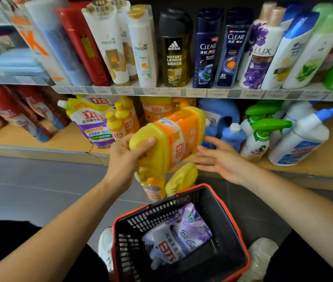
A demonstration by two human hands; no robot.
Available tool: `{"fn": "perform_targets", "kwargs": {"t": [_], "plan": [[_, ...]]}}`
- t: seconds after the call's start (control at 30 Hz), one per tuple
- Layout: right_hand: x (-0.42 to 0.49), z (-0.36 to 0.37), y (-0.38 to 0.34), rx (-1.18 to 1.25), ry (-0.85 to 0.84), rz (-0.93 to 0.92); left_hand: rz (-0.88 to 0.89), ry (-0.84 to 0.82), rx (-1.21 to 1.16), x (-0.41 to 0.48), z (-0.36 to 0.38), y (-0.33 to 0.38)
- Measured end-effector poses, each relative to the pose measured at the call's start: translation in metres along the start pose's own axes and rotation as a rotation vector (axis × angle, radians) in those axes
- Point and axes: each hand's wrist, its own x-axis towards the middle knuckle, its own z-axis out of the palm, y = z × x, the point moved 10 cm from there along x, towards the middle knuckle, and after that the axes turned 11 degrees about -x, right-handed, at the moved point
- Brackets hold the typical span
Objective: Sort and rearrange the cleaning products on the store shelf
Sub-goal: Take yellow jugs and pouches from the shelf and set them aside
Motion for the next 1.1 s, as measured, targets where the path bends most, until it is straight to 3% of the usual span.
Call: {"fn": "perform_targets", "kwargs": {"t": [0.1, 0.3, 0.5, 0.7, 1.1], "plan": [[0.012, 0.019, 0.009, -0.230, -0.060, -0.017, 0.060, 0.115, 0.081, -0.002, -0.022, 0.011], [0.033, 0.042, 0.012, -0.876, -0.020, -0.142, 0.067, 0.270, 0.213, -0.003, -0.084, 0.020], [0.065, 0.071, -0.009, -1.152, 0.030, -0.305, -0.054, 0.350, 0.401, 0.011, -0.138, 0.010], [0.112, 0.090, -0.031, -1.150, 0.106, -0.364, -0.230, 0.240, 0.655, 0.033, -0.157, -0.045], [0.212, 0.088, -0.012, -0.930, 0.345, -0.146, -0.414, 0.108, 0.821, 0.064, -0.176, -0.147]]}}
